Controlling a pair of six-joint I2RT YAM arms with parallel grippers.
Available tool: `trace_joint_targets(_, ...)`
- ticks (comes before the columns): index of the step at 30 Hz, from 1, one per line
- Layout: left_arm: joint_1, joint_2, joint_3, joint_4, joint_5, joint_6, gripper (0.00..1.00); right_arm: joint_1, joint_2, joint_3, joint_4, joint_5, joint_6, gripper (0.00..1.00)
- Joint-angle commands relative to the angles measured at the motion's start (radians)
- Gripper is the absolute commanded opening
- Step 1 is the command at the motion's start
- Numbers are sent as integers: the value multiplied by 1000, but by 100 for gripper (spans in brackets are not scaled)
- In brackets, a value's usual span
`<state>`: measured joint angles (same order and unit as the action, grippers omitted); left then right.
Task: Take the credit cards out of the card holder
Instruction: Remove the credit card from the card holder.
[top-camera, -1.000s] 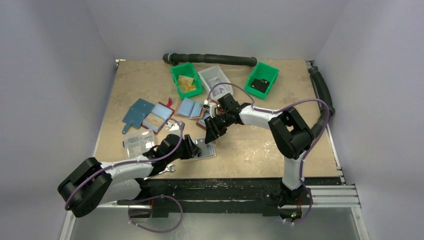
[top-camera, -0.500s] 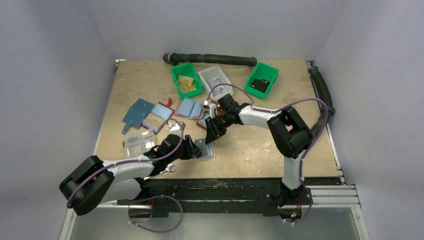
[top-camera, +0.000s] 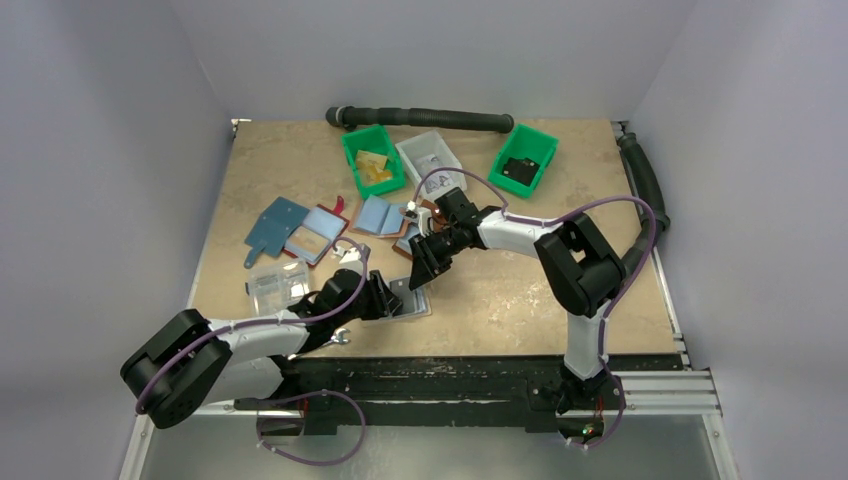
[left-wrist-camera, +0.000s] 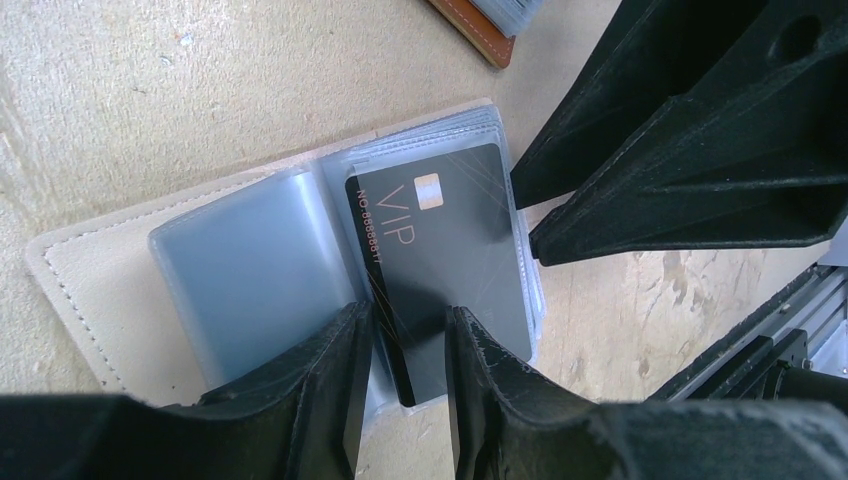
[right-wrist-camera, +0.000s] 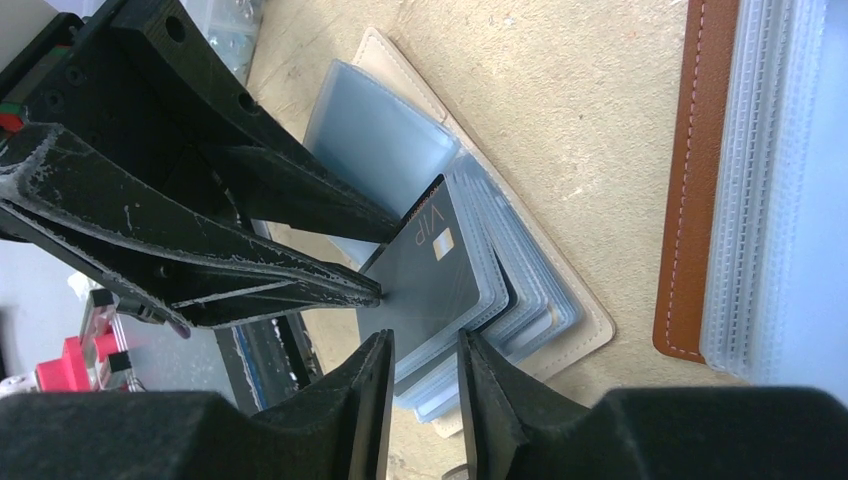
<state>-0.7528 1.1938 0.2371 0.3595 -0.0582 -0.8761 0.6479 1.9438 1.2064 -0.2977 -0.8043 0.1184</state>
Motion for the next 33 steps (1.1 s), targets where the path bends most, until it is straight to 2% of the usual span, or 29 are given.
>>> trace_joint_targets(1,5,2,-7,30,2,-7,36,6,3,38,-18,1,-29,39)
trace_joint_targets(10,17,-2,-28,31,-1,-19,36,-12,-16,45,-30,-26,-54,44)
trace_joint_targets(24,27,5,-54,55,7,-34,32,0,16,31,-14,-58,-4,41)
trace_joint_targets(33,30,-8,-66,56,9,-37,32,10,30,48,-36,-10,-21,40)
